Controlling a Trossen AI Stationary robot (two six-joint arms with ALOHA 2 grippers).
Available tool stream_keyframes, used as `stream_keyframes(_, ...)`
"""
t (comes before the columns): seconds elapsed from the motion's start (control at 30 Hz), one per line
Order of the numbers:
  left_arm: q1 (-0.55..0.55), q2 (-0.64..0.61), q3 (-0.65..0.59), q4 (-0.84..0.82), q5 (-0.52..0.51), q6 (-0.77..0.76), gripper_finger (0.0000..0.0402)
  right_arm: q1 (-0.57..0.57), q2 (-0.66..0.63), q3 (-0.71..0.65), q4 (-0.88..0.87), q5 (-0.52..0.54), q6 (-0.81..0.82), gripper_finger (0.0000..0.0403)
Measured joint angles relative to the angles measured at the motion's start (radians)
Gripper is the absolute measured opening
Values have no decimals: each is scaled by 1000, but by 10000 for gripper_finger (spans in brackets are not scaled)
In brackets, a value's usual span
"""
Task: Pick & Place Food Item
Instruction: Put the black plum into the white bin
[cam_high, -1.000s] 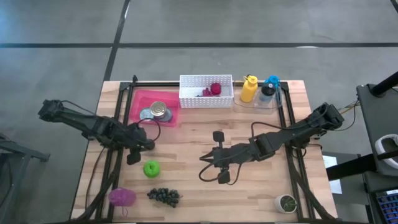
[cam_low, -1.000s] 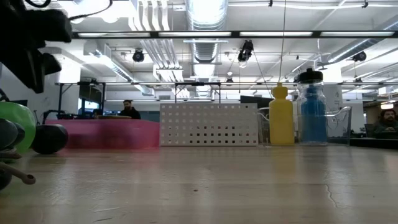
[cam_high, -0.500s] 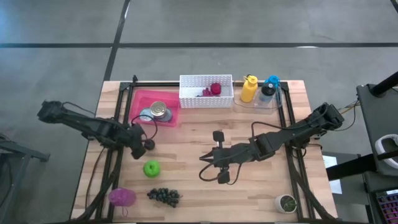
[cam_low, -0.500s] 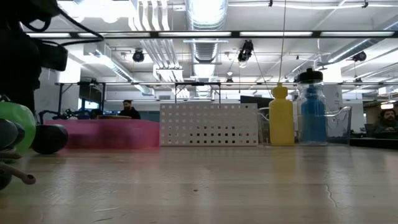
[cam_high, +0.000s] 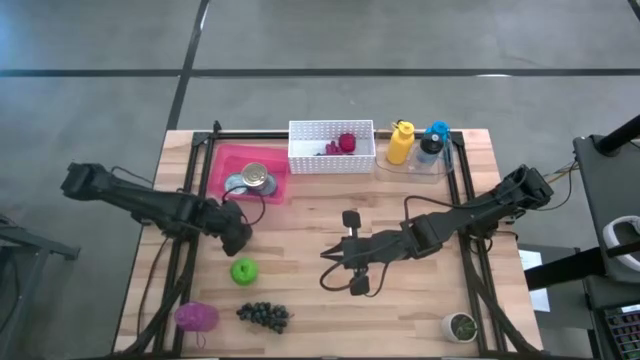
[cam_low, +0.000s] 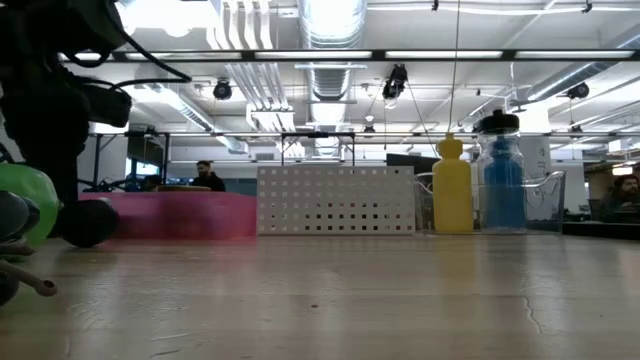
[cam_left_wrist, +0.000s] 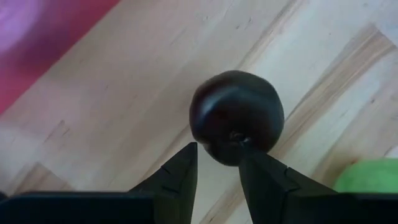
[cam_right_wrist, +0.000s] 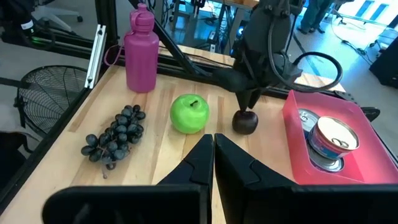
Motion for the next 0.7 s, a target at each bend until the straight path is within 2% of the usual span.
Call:
stream_keyframes(0.2,0,83,13,62,4,26,118,0,0,-3,-1,-1,0,8)
stream_keyframes(0.7,40,226,14,405,6,279,118,0,2,-5,-1,-1,7,8)
